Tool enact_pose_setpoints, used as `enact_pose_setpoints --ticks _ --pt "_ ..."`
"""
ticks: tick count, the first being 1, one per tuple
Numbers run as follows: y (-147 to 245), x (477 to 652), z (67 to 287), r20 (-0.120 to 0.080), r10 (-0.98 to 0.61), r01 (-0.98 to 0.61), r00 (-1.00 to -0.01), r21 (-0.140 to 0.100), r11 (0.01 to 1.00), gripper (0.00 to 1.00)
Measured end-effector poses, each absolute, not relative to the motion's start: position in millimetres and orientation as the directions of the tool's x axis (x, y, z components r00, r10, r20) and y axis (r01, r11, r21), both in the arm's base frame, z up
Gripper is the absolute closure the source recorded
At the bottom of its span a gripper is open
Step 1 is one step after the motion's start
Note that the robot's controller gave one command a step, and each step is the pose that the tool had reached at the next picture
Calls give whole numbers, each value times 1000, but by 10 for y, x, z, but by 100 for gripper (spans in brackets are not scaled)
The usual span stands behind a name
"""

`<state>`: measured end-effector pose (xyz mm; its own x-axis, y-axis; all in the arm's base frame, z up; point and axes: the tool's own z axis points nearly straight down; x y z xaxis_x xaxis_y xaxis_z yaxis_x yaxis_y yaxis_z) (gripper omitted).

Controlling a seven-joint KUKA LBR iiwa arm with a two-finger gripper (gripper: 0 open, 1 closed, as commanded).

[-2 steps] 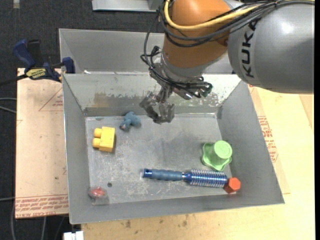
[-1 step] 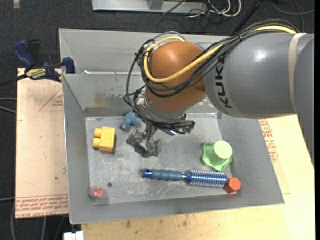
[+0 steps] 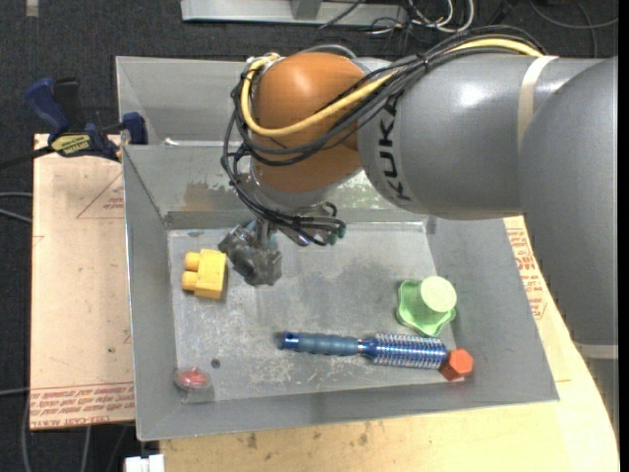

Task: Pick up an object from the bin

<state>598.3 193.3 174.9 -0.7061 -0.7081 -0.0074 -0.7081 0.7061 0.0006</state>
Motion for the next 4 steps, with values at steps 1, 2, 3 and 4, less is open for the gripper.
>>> enact_pose_setpoints --ticks 1,2,3,4 --pt "1440 5973 1297 1 -922 -922 -387 2 387 100" --pt "1374 6434 1532 -8 -872 -872 -490 -5 490 100" --pt "1891 6372 1386 -6 -773 -773 -634 1 634 100" --pt "2168 6434 2324 -7 -999 -999 -46 -8 46 100"
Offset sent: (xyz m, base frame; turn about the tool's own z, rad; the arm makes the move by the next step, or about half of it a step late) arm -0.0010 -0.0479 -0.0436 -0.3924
